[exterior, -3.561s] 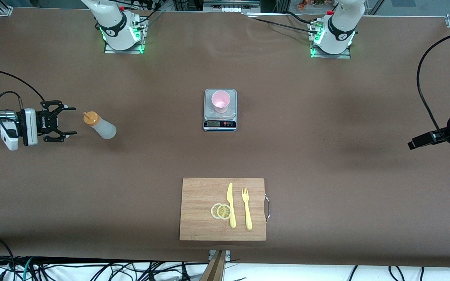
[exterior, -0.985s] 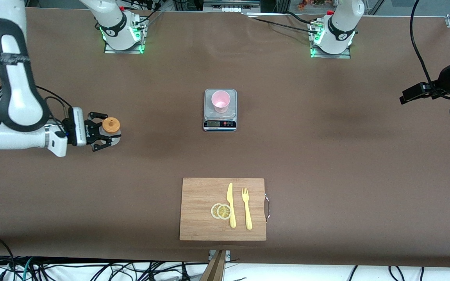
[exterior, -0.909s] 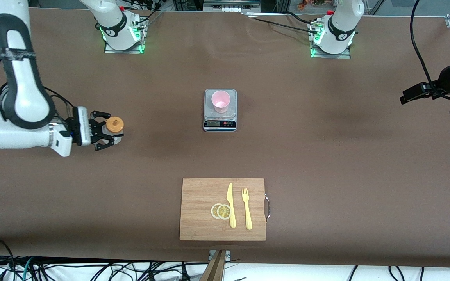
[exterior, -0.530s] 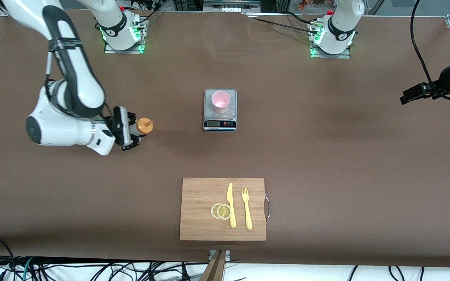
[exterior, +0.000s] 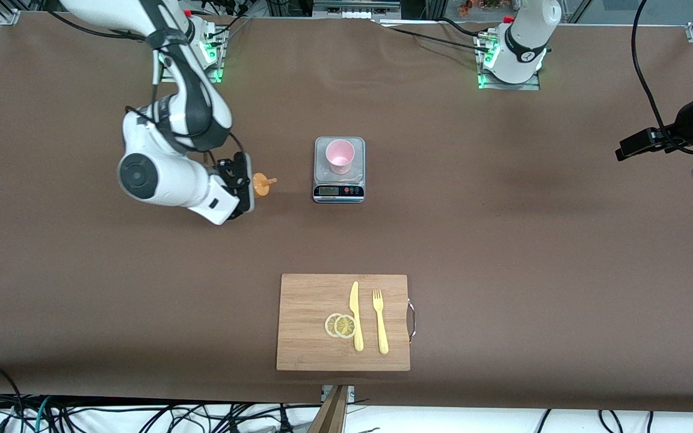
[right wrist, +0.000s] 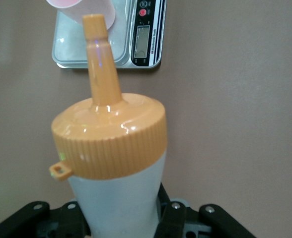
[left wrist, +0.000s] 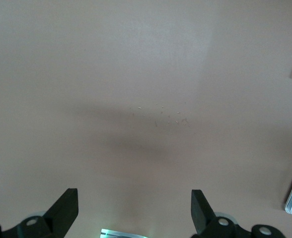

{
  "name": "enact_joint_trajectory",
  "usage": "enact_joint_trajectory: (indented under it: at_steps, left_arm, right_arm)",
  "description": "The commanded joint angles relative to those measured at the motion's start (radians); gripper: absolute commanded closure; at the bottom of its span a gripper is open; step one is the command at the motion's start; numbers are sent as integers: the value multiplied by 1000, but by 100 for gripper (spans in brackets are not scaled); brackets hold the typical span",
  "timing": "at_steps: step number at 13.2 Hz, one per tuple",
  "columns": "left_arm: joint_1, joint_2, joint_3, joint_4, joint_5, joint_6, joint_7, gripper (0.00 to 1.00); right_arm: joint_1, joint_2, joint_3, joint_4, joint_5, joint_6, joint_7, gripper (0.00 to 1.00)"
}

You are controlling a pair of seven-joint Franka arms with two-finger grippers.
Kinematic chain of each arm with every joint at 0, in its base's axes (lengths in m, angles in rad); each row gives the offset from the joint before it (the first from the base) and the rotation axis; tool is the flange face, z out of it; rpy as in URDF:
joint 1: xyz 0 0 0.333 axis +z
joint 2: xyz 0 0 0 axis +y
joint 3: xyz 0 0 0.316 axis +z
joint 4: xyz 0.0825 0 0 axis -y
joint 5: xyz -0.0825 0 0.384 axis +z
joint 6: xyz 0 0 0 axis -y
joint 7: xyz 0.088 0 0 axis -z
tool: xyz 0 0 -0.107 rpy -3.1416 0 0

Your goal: Add sauce to pink cup with both arms

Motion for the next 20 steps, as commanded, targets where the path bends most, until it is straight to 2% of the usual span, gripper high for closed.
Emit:
enact_joint_trajectory:
  at_steps: [1,13,20]
  left_arm:
    - [0,-5,2,-8,-8,-6,-1,0]
    - [1,-5,3,-13,-9,-12,-1,0]
    - [1,-5,3,-11,-19,-12,-3,0]
  right_arm:
    - [97,-17,-4,20,-110,-2,171,100]
    - [291,7,-5,25,-321,-11,430,100]
    - [345,20,-7,31,-418,-44,468,100]
